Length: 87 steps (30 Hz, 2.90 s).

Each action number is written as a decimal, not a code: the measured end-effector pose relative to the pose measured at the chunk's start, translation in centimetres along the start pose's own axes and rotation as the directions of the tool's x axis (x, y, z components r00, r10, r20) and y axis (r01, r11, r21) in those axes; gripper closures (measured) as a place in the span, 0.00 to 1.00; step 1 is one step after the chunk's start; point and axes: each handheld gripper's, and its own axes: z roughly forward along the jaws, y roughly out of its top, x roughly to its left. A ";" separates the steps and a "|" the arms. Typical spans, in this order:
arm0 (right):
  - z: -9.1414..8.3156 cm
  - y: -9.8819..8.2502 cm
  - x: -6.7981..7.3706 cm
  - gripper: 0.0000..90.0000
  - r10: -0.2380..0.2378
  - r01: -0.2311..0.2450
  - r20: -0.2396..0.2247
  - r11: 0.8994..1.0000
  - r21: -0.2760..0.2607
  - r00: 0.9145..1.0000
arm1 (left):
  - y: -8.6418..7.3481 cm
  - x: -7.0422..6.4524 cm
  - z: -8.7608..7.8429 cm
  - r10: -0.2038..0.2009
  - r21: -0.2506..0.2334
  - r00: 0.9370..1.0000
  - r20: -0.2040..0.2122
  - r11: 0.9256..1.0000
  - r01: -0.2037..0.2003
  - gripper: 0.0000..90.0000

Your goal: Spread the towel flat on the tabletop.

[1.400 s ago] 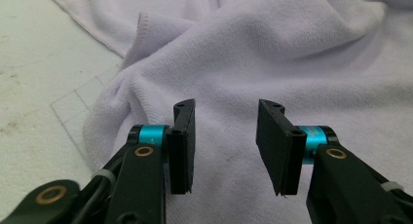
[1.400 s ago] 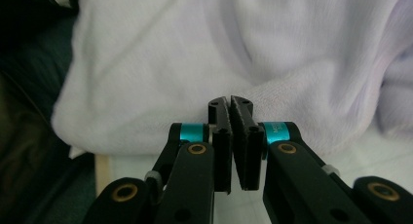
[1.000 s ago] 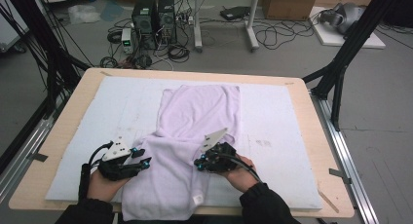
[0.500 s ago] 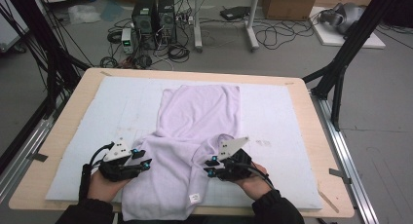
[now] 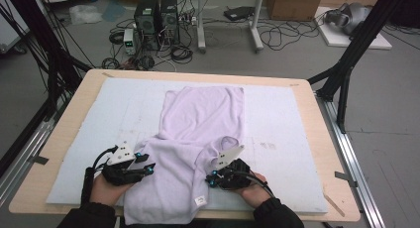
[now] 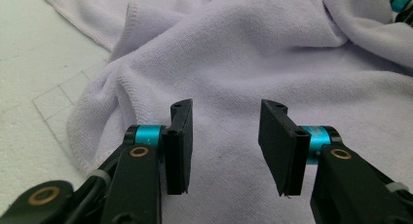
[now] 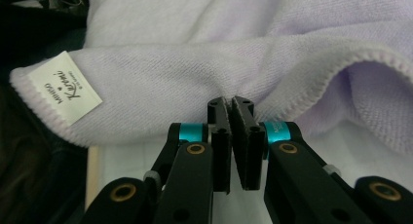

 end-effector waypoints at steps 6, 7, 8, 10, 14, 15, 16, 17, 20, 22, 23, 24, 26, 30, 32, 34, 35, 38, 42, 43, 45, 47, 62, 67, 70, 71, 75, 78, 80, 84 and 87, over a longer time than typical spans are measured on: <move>-4.2 -1.9 1.6 0.96 0.007 -0.007 0.025 1.000 -0.018 1.000 | 0.0 0.0 0.0 0.000 0.004 1.000 0.004 1.000 0.000 0.63; -5.0 -2.2 1.9 0.97 0.001 -0.001 0.025 1.000 -0.010 1.000 | 0.0 -0.1 0.0 -0.001 0.003 1.000 0.003 1.000 0.001 0.63; -5.7 -2.6 2.3 0.96 -0.003 0.003 0.030 1.000 0.001 1.000 | 0.0 -0.1 0.0 -0.001 0.002 1.000 0.004 1.000 0.001 0.63; -7.5 -3.2 3.1 0.96 -0.002 0.002 0.016 1.000 0.009 1.000 | 0.0 -0.1 -0.1 -0.001 -0.002 1.000 0.001 1.000 0.001 0.63; -10.3 -3.3 4.3 0.91 -0.012 0.012 0.007 0.999 -0.047 1.000 | 0.1 -0.2 0.0 -0.005 -0.002 1.000 0.006 1.000 0.005 0.62; -10.5 -3.1 4.3 0.84 -0.025 0.027 0.032 0.998 -0.058 0.999 | 0.1 -0.2 0.0 -0.004 -0.002 1.000 0.009 1.000 0.004 0.62; -10.4 -2.8 4.1 0.82 -0.021 0.024 0.038 0.998 -0.065 0.999 | 0.1 -0.2 0.1 -0.001 0.000 1.000 0.010 1.000 0.001 0.61; -10.1 -2.6 3.7 0.80 -0.021 0.023 0.031 0.997 -0.073 0.999 | 0.1 -0.3 0.0 0.001 0.004 1.000 0.012 1.000 -0.002 0.61; -8.0 -2.2 2.2 0.71 -0.016 0.020 0.052 0.997 -0.080 0.999 | 0.0 -0.3 0.1 0.006 0.009 1.000 0.031 1.000 -0.006 0.60; -6.1 -2.1 1.1 0.67 -0.016 0.020 0.059 0.997 -0.071 0.998 | -0.3 -0.3 0.2 0.009 0.028 0.999 0.051 1.000 -0.011 0.60; -5.1 -2.1 0.5 0.65 -0.020 0.024 0.055 0.998 -0.063 0.998 | -0.4 -0.3 0.4 0.012 0.039 0.998 0.065 0.999 -0.015 0.60; -4.2 -2.1 -0.1 0.64 -0.011 0.015 0.061 0.998 -0.063 0.998 | -0.5 -0.4 0.5 0.018 0.053 0.996 0.083 0.998 -0.022 0.60; -3.0 -2.1 -1.1 0.64 0.007 -0.005 0.056 0.999 -0.037 0.998 | -0.8 -0.5 0.7 0.034 0.091 0.993 0.116 0.995 -0.045 0.63; -1.6 -2.4 -1.7 0.79 0.002 -0.003 0.067 1.000 0.003 0.998 | -1.1 -0.5 0.7 0.044 0.096 0.990 0.133 0.994 -0.057 0.82; -1.7 -2.5 -1.8 0.96 0.024 -0.024 0.029 1.000 0.000 0.999 | -1.1 -0.6 0.7 0.038 0.095 0.989 0.139 0.994 -0.052 0.92; -1.8 -2.6 -1.7 0.97 0.025 -0.025 0.033 1.000 0.001 0.999 | -1.0 -0.8 0.7 0.040 0.100 0.989 0.140 0.993 -0.054 0.95; -1.9 -2.6 -1.6 0.98 0.022 -0.022 0.028 1.000 0.008 0.999 | -1.0 -0.8 0.6 0.042 0.104 0.989 0.144 0.993 -0.057 0.96; -2.3 -2.9 -0.8 0.98 0.020 -0.020 0.007 1.000 0.011 1.000 | -1.4 -1.3 0.1 0.044 0.101 0.986 0.159 0.993 -0.060 0.96; -3.3 -3.8 1.2 0.98 0.002 -0.002 -0.010 1.000 0.000 1.000 | -1.9 -2.5 -1.0 0.057 0.100 0.980 0.191 0.992 -0.078 0.96; -3.7 -4.1 1.6 0.98 0.004 -0.004 -0.015 1.000 -0.011 1.000 | -2.0 -2.9 -1.3 0.061 0.095 0.978 0.202 0.992 -0.081 0.96; -4.4 -4.5 2.5 0.98 0.008 -0.009 -0.031 0.999 -0.033 0.999 | -2.1 -3.7 -2.2 0.077 0.080 0.973 0.219 0.992 -0.096 0.96; -5.2 -4.8 3.5 0.98 0.003 -0.006 -0.048 0.999 -0.051 0.999 | -2.2 -4.6 -3.1 0.088 0.048 0.967 0.240 0.994 -0.102 0.96; -3.1 -3.8 -1.9 0.71 0.058 -0.057 0.086 0.998 -0.020 0.995 | -0.6 -1.5 1.3 0.066 0.117 0.987 0.146 0.990 -0.083 0.78; -3.0 -4.1 -2.2 0.97 0.035 -0.035 0.023 0.999 -0.026 0.999 | -1.0 -1.8 0.8 0.056 0.097 0.984 0.169 0.993 -0.073 0.97; -3.1 -4.1 -1.9 0.97 0.032 -0.032 0.001 0.999 -0.020 0.999 | -1.3 -2.1 0.4 0.051 0.099 0.981 0.188 0.993 -0.070 0.98; -3.1 -4.3 -1.7 0.97 0.037 -0.038 -0.017 0.999 -0.032 0.999 | -1.4 -2.2 0.1 0.053 0.103 0.979 0.197 0.992 -0.075 0.98; -3.6 -4.6 -0.4 0.97 0.017 -0.018 -0.031 0.999 -0.033 0.999 | -2.0 -2.9 -1.0 0.062 0.099 0.973 0.221 0.991 -0.085 0.98; -4.3 -5.0 0.5 0.97 0.006 -0.007 -0.047 0.999 -0.042 0.999 | -2.3 -3.9 -2.1 0.077 0.075 0.961 0.267 0.992 -0.101 0.98; -5.0 -5.3 1.3 0.97 0.006 -0.011 -0.066 0.997 -0.074 0.998 | -2.3 -4.6 -2.9 0.098 0.043 0.950 0.296 0.992 -0.116 0.97; -6.2 -5.2 2.0 0.84 0.021 -0.022 -0.014 0.993 -0.118 1.000 | -1.4 -4.3 -3.4 0.117 0.003 0.956 0.269 0.992 -0.123 0.75; -5.7 -4.7 0.9 0.76 0.032 -0.028 0.047 0.996 -0.089 0.998 | -0.9 -3.0 -2.2 0.112 0.014 0.970 0.216 0.993 -0.117 0.71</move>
